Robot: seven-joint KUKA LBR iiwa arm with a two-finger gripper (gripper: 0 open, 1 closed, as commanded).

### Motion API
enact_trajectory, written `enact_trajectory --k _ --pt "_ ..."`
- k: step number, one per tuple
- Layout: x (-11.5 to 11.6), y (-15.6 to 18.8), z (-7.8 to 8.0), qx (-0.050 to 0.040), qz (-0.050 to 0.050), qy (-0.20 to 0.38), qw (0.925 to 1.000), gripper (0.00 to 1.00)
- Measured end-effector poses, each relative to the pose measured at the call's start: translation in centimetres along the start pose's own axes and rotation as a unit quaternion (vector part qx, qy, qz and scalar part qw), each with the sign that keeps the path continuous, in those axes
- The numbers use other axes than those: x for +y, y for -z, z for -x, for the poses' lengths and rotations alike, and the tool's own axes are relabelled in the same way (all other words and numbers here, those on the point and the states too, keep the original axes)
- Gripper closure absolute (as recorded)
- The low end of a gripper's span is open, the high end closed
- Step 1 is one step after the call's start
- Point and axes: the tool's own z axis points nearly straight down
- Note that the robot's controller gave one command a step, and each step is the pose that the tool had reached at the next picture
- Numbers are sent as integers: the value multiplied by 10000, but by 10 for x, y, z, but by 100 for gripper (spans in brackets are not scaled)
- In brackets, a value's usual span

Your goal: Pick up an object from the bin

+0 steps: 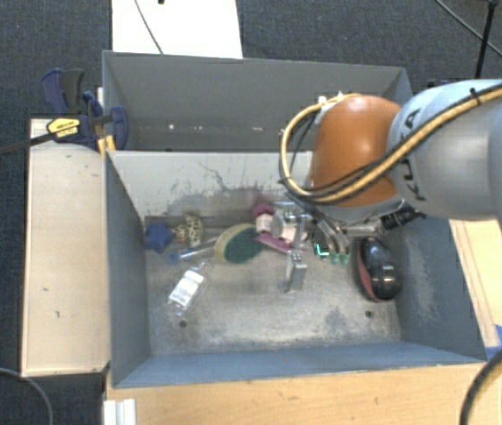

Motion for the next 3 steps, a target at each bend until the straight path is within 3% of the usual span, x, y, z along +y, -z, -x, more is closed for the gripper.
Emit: enact_trajectory --k 1,2,3 --pt "27 -54 28 -98 -1 -217 9997 0" --pt "73 -52 18 -99 24 -1631 9866 0" --pt "71 -52 18 -94 13 -1639 9864 100"
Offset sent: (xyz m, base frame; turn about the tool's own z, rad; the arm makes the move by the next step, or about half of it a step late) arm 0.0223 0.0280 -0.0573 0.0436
